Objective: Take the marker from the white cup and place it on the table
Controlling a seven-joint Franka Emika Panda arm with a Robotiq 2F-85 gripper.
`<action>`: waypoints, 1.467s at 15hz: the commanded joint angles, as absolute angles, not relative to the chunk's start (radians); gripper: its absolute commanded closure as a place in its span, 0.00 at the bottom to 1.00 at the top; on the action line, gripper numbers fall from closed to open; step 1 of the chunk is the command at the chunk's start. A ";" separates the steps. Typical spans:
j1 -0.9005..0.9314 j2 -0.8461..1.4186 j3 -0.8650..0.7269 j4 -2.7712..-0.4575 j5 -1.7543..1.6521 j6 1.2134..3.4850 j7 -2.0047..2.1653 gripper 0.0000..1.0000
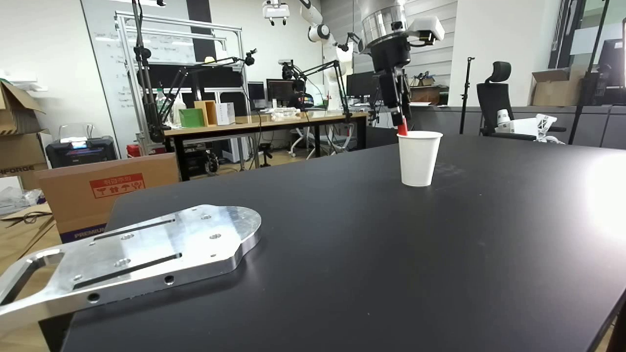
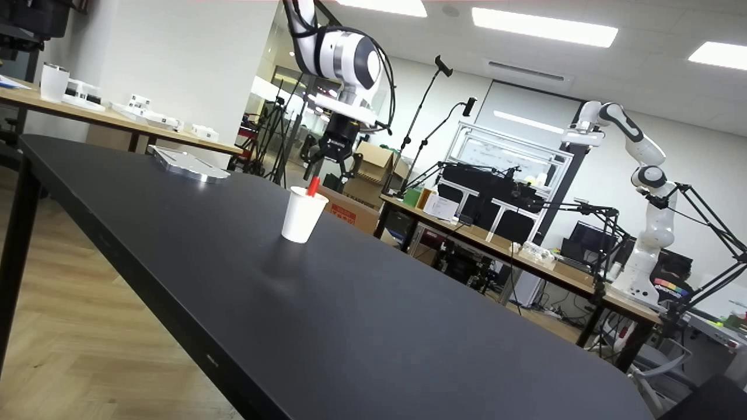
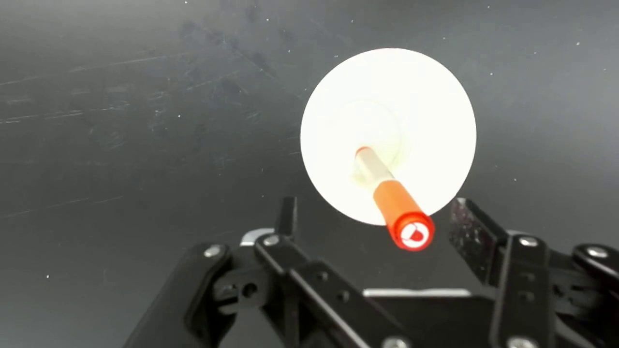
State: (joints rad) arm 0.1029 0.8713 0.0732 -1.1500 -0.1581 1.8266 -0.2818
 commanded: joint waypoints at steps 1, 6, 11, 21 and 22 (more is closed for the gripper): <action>0.107 0.929 0.072 -1.033 -0.144 1.728 -0.281 0.48; 0.103 0.962 0.075 -0.972 -0.130 1.646 -0.277 0.83; 0.090 0.967 0.087 -0.950 -0.087 1.607 -0.285 0.95; 0.102 0.847 0.062 -0.922 -0.088 1.537 -0.258 0.95; 0.101 0.828 0.060 -0.922 -0.089 1.527 -0.256 0.95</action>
State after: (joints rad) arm 0.0992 0.8815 0.0682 -0.9316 -0.0842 1.5742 -0.2792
